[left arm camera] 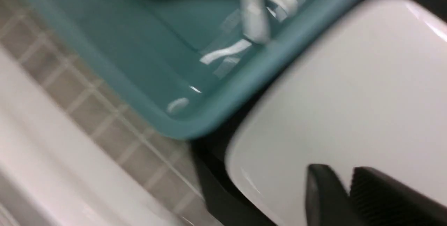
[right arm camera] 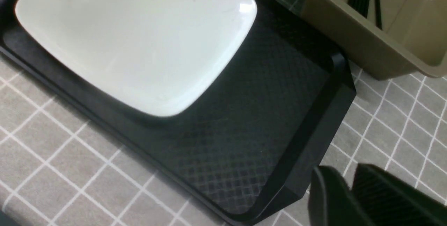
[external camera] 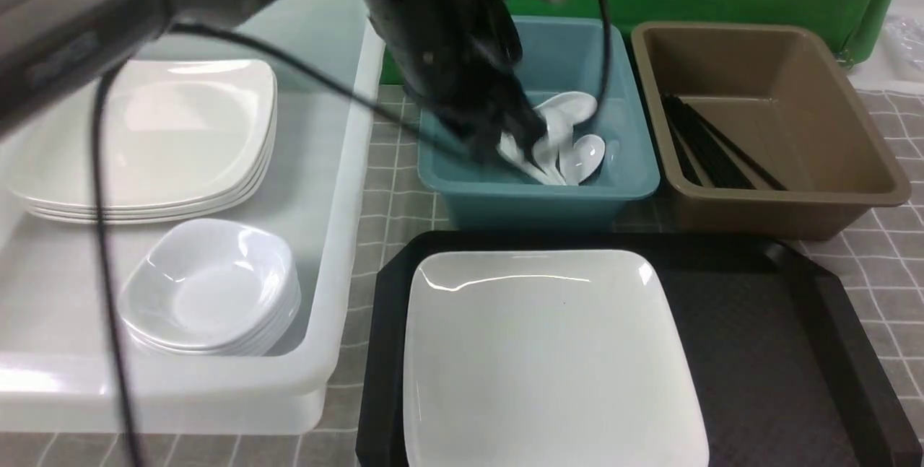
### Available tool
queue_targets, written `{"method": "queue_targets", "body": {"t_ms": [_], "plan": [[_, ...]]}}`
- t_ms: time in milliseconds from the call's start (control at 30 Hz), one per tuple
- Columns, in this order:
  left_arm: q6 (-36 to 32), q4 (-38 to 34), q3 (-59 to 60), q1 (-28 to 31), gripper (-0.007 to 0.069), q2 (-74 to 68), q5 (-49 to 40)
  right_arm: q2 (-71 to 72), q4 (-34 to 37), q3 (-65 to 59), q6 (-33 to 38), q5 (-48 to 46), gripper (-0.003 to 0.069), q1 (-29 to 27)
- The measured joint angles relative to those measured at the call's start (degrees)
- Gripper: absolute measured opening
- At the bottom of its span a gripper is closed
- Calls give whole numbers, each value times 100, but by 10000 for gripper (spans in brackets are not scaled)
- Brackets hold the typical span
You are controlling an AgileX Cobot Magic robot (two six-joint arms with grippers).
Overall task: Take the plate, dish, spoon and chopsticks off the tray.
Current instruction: Use the left arm to grab a plate from the dinner plate
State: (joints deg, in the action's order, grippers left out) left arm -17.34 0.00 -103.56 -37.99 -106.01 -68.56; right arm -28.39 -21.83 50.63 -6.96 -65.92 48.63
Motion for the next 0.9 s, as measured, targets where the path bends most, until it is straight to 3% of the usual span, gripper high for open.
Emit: {"method": "queue_targets", "body": {"t_ms": [100,300,467,700,900], "plan": [[-432,45,1282,-642,15,591,114,0,0,0,97,11,148,0],[-1452,210,3228,-1344,50,1187,962,0,0,0,200,116,155,0],[-2002,310,4162,-1426,218,1144,1885,0,0,0,213,161,155,0],[-2747,411,4472,-1426,472,931,2240,0,7,0,219,188,160,0],[-2916,474,4505,-1426,505,632,2628,0,91,0,213,193,162,0]]}}
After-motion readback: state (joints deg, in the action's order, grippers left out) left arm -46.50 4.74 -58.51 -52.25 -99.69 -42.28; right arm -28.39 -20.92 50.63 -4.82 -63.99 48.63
